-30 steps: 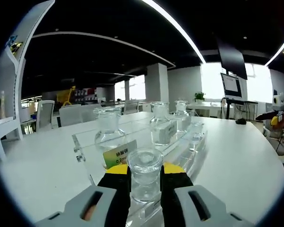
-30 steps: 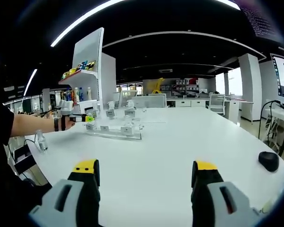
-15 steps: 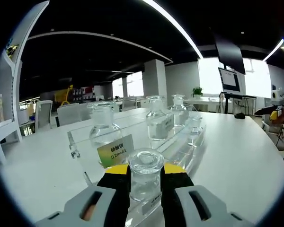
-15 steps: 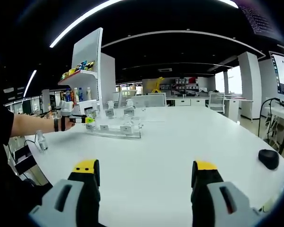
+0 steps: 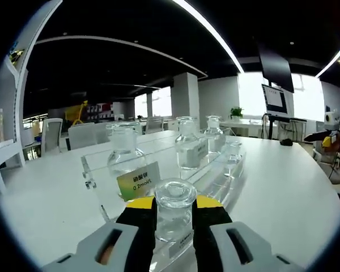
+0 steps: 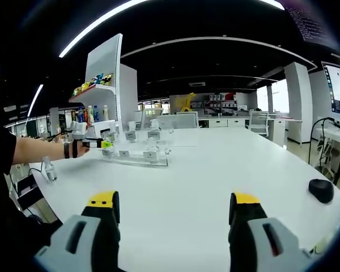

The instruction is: Identify the label on the chemical reagent bottle, grasp the chemical reagent bottle, and place it in the designated position on the reagent rack

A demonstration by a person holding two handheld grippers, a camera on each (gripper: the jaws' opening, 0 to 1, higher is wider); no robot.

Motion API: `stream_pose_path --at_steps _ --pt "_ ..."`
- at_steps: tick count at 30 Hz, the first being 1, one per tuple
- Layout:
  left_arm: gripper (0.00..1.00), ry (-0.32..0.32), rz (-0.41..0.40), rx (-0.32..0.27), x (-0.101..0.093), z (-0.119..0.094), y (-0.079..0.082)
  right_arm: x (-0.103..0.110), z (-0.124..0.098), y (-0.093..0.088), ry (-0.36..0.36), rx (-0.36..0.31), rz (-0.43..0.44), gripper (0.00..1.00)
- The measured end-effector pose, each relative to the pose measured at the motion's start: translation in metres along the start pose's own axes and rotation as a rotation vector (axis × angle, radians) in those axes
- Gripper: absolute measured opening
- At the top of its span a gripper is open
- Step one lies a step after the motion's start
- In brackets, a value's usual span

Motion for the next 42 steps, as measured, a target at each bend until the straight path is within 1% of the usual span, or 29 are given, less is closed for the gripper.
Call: stream_pose_path --at_steps 4,12,20,23,25,27,30,38,42 --pt "0.25 0.001 -0.014 -0.002 0.0 -0.001 0.0 -0.001 -0.001 0.001 -0.004 -0.003 0.0 0.75" --pt "0.25 0.003 -0.002 0.006 -0.002 -0.005 -0.001 -0.001 0.0 0.003 -0.003 -0.009 0.002 0.75" --pt "0.28 0.007 0.009 0.01 -0.004 -0.006 -0.002 -0.001 -0.001 0.003 -0.006 -0.016 0.005 0.75" --pt "0.3 0.006 -0.001 0.007 -0.004 -0.006 -0.002 -0.001 -0.002 0.003 -0.007 -0.014 0.003 0.76" --pt "0.3 0.004 0.007 0.005 -0.004 -0.007 -0.003 -0.001 -0.002 0.005 0.0 -0.037 0.016 0.76" --pt "0.32 0.002 0.006 0.005 -0.005 -0.007 -0.003 -0.001 -0.002 0.006 0.001 -0.043 0.022 0.76" --pt "0.33 0.001 0.009 0.004 -0.007 -0.008 -0.004 -0.001 -0.003 0.006 -0.007 -0.032 0.008 0.75" --pt "0.36 -0.002 0.013 -0.002 -0.01 -0.011 -0.004 -0.002 -0.005 0.005 -0.007 -0.028 0.008 0.75" --pt "0.38 -0.001 0.034 0.004 -0.015 -0.015 -0.004 -0.002 -0.006 0.006 -0.009 -0.035 0.01 0.75"
Point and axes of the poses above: the point that each gripper's makers call its tool centre point, and the gripper's own axes: z roughly forward along the fingers, x roughly to its left, y roughly out of its top, the point moved 8 cm from there along -z, roughly backward along the fingers, and after that the axes turned 8 degrees about -z, right-handed, at the moved point
